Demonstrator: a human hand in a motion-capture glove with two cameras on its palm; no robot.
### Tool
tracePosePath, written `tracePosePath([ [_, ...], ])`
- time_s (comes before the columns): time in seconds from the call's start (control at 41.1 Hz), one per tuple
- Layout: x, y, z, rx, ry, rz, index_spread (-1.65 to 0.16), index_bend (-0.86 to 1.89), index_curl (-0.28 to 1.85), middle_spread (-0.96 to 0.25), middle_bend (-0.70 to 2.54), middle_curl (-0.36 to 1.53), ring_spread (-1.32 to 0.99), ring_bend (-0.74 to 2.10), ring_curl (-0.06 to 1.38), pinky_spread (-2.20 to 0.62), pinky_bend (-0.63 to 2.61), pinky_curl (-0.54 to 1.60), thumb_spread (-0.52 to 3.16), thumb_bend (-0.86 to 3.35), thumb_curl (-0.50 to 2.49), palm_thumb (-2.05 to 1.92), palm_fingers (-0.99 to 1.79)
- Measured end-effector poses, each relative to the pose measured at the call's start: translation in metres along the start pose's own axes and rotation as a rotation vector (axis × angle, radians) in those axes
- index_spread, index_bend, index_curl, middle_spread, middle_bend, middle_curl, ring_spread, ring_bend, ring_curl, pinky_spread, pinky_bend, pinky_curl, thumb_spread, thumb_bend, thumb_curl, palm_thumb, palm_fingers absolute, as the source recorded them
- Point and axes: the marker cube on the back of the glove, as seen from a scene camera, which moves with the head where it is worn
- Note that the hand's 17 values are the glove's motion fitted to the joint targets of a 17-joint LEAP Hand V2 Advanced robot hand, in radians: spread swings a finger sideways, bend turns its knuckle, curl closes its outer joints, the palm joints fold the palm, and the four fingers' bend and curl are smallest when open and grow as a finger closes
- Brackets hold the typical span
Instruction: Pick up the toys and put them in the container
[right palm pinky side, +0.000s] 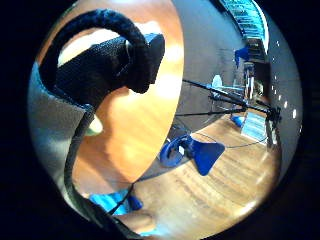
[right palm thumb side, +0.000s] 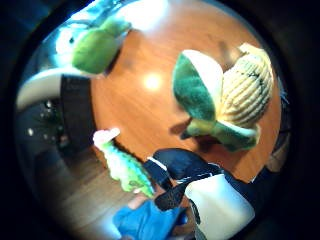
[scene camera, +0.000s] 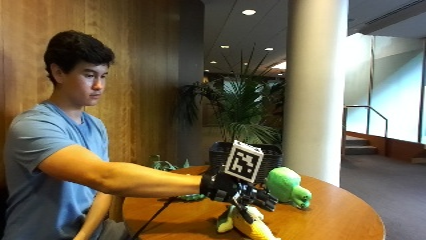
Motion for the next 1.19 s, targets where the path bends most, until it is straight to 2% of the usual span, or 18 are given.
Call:
tracePosePath([
  [0.097, 0.002, -0.008, 0.02, -0.054, 0.023, 0.007, -0.28, 0.07, 0.14, 0.02, 0.12, 0.21, 0.03, 0.16, 0.2, 0.09, 1.34, 0.4, 0.92, -0.05, 0.23, -0.04, -0.28],
  [0.219, -0.002, -0.016, 0.044, -0.113, 0.014, -0.056, -0.28, 0.06, 0.13, 0.02, 0.11, 0.21, 0.04, 0.14, 0.19, 0.08, 1.39, 0.41, 0.89, -0.06, 0.24, -0.05, -0.32],
  [0.341, -0.01, -0.024, 0.05, -0.039, 0.002, -0.046, -0.28, 0.08, 0.14, 0.02, 0.11, 0.2, 0.03, 0.13, 0.18, 0.07, 1.41, 0.41, 0.87, -0.06, 0.24, -0.06, -0.31],
  [0.487, 0.007, -0.028, 0.049, -0.012, 0.15, 0.019, -0.31, 0.16, 0.16, 0.01, 0.19, 0.22, 0.02, 0.22, 0.2, 0.04, 1.3, 0.37, 0.89, -0.04, 0.25, -0.03, -0.07],
  [0.56, -0.006, -0.026, 0.045, -0.015, 0.014, -0.055, -0.33, 0.27, 0.2, -0.02, 0.24, 0.25, 0.01, 0.23, 0.2, 0.01, 1.18, 0.34, 0.95, -0.02, 0.26, 0.0, 0.11],
  [0.584, -0.009, -0.026, 0.044, -0.014, -0.021, -0.059, -0.32, 0.17, 0.18, -0.01, 0.18, 0.23, 0.01, 0.23, 0.2, 0.02, 1.24, 0.36, 0.92, -0.04, 0.26, -0.03, -0.03],
  [0.609, -0.012, -0.026, 0.043, -0.012, -0.044, -0.058, -0.33, 0.3, 0.23, -0.03, 0.26, 0.26, 0.01, 0.26, 0.22, -0.01, 1.16, 0.33, 0.97, -0.01, 0.26, 0.02, 0.16],
  [0.633, -0.013, -0.026, 0.043, -0.01, -0.06, -0.059, -0.34, 0.31, 0.23, -0.04, 0.27, 0.26, 0.0, 0.27, 0.21, -0.04, 1.12, 0.31, 1.0, 0.01, 0.26, 0.04, 0.22],
  [0.657, -0.014, -0.025, 0.042, -0.006, -0.074, -0.064, -0.34, 0.29, 0.22, -0.04, 0.25, 0.26, 0.0, 0.23, 0.2, -0.02, 1.13, 0.31, 0.99, -0.02, 0.26, 0.01, 0.15],
  [0.755, -0.017, -0.021, 0.038, 0.055, -0.121, -0.073, -0.35, 0.44, 0.28, -0.08, 0.28, 0.28, -0.02, 0.28, 0.22, -0.1, 1.02, 0.28, 1.09, 0.04, 0.28, 0.11, 0.34],
  [0.779, -0.017, -0.02, 0.038, 0.085, -0.117, -0.06, -0.35, 0.53, 0.31, -0.11, 0.35, 0.31, -0.05, 0.31, 0.23, -0.13, 0.97, 0.27, 1.14, 0.08, 0.29, 0.19, 0.52],
  [0.876, -0.015, -0.019, 0.038, 0.215, -0.027, 0.007, -0.35, 0.45, 0.29, -0.19, 0.46, 0.35, -0.16, 0.56, 0.28, -0.26, 0.98, 0.27, 1.15, 0.25, 0.39, 0.48, 0.93],
  [0.949, -0.011, -0.017, 0.035, 0.254, 0.046, 0.02, -0.35, 0.44, 0.31, -0.24, 0.51, 0.38, -0.23, 0.66, 0.33, -0.31, 0.98, 0.29, 1.1, 0.3, 0.45, 0.6, 1.0],
  [1.071, -0.015, -0.015, 0.02, 0.247, -0.071, 0.072, -0.35, 0.43, 0.35, -0.29, 0.59, 0.44, -0.32, 0.76, 0.4, -0.37, 1.0, 0.33, 1.02, 0.33, 0.51, 0.68, 1.06],
  [1.193, -0.013, -0.001, -0.012, 0.259, -0.068, 0.094, -0.35, 0.43, 0.38, -0.34, 0.64, 0.49, -0.38, 0.81, 0.44, -0.39, 1.01, 0.36, 0.95, 0.33, 0.56, 0.7, 1.04],
])
